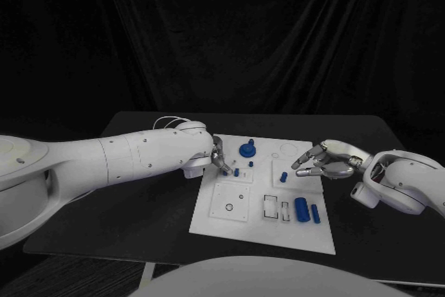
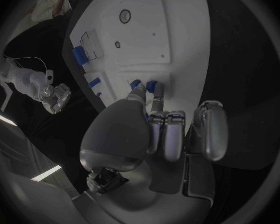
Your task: Assemble the parts on the task board
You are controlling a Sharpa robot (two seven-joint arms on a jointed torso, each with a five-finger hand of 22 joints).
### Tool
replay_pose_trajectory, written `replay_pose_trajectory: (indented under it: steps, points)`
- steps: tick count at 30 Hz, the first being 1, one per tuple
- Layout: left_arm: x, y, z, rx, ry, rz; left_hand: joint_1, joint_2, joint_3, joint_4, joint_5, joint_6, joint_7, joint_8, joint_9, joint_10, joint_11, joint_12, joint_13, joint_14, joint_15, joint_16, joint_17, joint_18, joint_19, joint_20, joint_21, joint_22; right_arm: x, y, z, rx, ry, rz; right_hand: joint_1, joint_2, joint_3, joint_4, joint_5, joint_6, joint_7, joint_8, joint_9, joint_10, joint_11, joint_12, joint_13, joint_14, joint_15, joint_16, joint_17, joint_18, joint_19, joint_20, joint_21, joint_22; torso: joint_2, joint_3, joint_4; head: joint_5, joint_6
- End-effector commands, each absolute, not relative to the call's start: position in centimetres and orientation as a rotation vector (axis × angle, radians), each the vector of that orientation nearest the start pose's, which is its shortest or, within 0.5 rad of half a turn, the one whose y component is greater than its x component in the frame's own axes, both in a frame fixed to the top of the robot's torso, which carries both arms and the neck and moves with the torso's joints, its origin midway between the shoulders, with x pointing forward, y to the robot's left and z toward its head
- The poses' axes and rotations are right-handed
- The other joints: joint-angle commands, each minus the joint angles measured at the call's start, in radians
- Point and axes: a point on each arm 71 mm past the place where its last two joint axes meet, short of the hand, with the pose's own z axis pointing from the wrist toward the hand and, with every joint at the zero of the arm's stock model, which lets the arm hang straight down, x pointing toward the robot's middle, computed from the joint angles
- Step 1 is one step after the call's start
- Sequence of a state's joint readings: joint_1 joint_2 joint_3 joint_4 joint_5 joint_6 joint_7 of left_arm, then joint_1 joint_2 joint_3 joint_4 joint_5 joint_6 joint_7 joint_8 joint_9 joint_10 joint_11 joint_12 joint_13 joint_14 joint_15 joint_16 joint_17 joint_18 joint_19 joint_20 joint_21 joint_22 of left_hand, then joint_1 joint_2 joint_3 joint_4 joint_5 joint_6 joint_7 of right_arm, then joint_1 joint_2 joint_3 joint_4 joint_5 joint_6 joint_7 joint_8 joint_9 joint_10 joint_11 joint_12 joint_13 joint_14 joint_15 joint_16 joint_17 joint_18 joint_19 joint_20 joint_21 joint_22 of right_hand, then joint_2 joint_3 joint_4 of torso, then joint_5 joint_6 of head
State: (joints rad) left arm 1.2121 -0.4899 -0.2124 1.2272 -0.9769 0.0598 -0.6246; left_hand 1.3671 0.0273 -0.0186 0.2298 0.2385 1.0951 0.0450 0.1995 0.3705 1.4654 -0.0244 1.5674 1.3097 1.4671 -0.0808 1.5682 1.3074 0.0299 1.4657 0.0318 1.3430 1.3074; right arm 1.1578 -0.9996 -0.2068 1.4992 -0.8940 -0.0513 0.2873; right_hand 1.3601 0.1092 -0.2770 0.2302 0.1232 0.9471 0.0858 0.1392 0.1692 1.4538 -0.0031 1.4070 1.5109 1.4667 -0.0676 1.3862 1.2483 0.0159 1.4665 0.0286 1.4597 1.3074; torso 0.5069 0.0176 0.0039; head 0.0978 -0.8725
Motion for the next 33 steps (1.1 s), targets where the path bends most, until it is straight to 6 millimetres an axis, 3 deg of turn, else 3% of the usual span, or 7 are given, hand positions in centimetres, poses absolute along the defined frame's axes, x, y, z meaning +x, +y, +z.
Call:
replay_pose_trajectory:
  steps: [1,15,17,18,20,25,33]
  points:
    - [49.08,13.02,-29.37,-0.205,2.462,-0.264,0.013,-0.001,0.005,-0.011,0.013,0.01,-0.002,0.007,0.008,0.105,-0.011,0.003,0.261,0.104,-0.01,0.003,0.263,0.015,0.053,-0.01,-0.006,0.201,43.33,-27.01,-26.48,0.219,2.041,1.119,0.028,0.031,-0.001,-0.005,0.001,0.003,0.004,-0.002,-0.001,0.043,-0.002,-0.007,-0.175,0.047,-0.005,-0.003,0.0,0.014,0.052,0.009,-0.005,0.224,0.0,0.0,0.0004,0.0,0.0]
    - [48.89,13.2,-29.49,-0.208,2.471,-0.249,0.0,-0.004,0.006,-0.009,-0.002,0.006,-0.003,0.013,0.024,0.105,-0.012,0.003,0.261,0.104,-0.012,0.003,0.263,0.015,0.053,-0.014,-0.012,0.2,43.33,-27.02,-26.68,0.221,2.048,1.117,0.028,0.031,-0.001,-0.005,0.001,0.003,0.004,-0.003,-0.002,0.043,-0.002,-0.006,-0.174,0.047,-0.005,-0.003,-0.001,0.014,0.052,0.01,-0.005,0.224,0.0,0.0001,0.0004,0.003,0.0]
    - [48.88,13.2,-29.49,-0.209,2.47,-0.249,0.005,-0.004,0.012,-0.015,0.017,0.005,-0.005,0.016,0.03,0.105,-0.014,0.003,0.261,0.104,-0.013,0.003,0.263,0.015,0.053,-0.015,-0.012,0.2,43.33,-27.01,-26.7,0.221,2.049,1.117,0.028,0.031,-0.001,-0.005,0.001,0.003,0.004,-0.003,-0.002,0.043,-0.002,-0.006,-0.174,0.047,-0.005,-0.003,-0.001,0.014,0.052,0.01,-0.005,0.224,0.0,0.0003,0.0007,0.002,0.0]
    - [48.87,13.19,-29.49,-0.209,2.471,-0.25,0.013,-0.006,0.019,-0.022,0.046,0.004,-0.006,0.02,0.037,0.105,-0.015,0.003,0.261,0.104,-0.015,0.003,0.263,0.015,0.054,-0.016,-0.012,0.2,43.33,-27.0,-26.72,0.221,2.049,1.118,0.028,0.031,-0.001,-0.005,0.001,0.003,0.004,-0.003,-0.002,0.043,-0.002,-0.006,-0.174,0.047,-0.005,-0.003,-0.001,0.014,0.052,0.01,-0.005,0.224,0.0,0.0004,0.0008,0.002,0.0]
    - [48.84,13.16,-29.5,-0.208,2.471,-0.25,0.021,-0.009,0.026,-0.03,0.071,0.003,-0.008,0.023,0.044,0.105,-0.017,0.003,0.261,0.104,-0.016,0.003,0.263,0.015,0.054,-0.017,-0.014,0.2,43.32,-26.97,-26.75,0.221,2.05,1.118,0.028,0.031,-0.001,-0.005,0.001,0.003,0.004,-0.003,-0.002,0.043,-0.002,-0.006,-0.174,0.047,-0.005,-0.003,-0.001,0.014,0.052,0.01,-0.005,0.224,0.001,0.0002,0.0007,0.001,0.0]
    - [48.74,13.07,-29.52,-0.202,2.477,-0.249,0.028,-0.015,0.037,-0.041,0.088,0.009,-0.013,0.035,0.059,0.105,-0.021,0.003,0.261,0.104,-0.018,0.003,0.263,0.015,0.055,-0.019,-0.015,0.2,43.3,-26.92,-26.79,0.221,2.05,1.12,0.029,0.031,-0.001,-0.006,0.002,0.003,0.004,-0.003,-0.002,0.043,-0.002,-0.007,-0.175,0.046,-0.004,-0.003,-0.001,0.014,0.052,0.01,-0.005,0.224,0.0,0.0003,0.0005,0.004,0.0]
    - [48.72,13.04,-29.53,-0.202,2.475,-0.255,0.067,-0.035,0.102,-0.09,0.18,-0.009,-0.019,0.063,0.115,0.104,-0.027,0.001,0.259,0.104,-0.025,0.003,0.263,0.016,0.056,-0.027,-0.021,0.2,43.23,-27.02,-26.78,0.222,2.049,1.119,0.029,0.031,-0.001,-0.006,0.002,0.002,0.005,-0.003,-0.002,0.043,-0.002,-0.007,-0.176,0.046,-0.004,-0.003,-0.002,0.014,0.052,0.01,-0.005,0.224,0.0,0.0002,0.0005,0.004,0.0]
